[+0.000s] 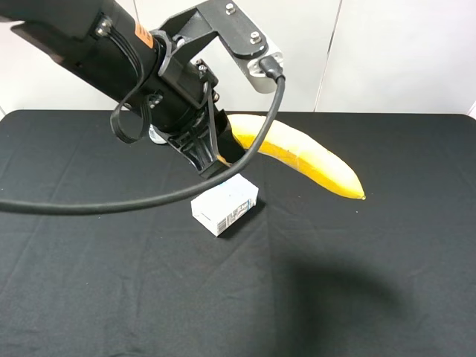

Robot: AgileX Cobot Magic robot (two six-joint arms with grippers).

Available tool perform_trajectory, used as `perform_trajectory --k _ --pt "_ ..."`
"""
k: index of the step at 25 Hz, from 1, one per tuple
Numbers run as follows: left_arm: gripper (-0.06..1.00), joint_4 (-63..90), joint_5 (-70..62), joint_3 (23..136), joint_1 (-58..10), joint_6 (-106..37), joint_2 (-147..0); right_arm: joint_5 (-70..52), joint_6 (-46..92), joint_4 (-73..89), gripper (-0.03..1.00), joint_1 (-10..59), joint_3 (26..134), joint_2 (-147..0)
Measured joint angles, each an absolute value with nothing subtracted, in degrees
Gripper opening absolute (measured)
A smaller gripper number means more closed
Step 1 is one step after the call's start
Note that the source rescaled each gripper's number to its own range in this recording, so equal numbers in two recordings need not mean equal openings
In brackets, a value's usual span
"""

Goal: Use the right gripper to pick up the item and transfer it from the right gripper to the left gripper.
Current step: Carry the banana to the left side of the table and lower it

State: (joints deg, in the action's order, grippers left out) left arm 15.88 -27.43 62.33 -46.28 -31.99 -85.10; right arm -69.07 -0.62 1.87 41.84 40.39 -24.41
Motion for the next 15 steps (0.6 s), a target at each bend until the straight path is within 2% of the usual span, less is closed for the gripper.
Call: perform_trajectory --k 9,15 --pt "0.0 15.9 -27.4 62.3 -46.3 -32.0 -85.1 -62.6 -0.8 0.6 1.0 41.8 32.3 -6.6" --pt "0.0 15.9 -27.4 62.3 -46.3 -32.0 -85.1 -59.8 -0.8 0.0 1.0 41.8 28.7 -2.7"
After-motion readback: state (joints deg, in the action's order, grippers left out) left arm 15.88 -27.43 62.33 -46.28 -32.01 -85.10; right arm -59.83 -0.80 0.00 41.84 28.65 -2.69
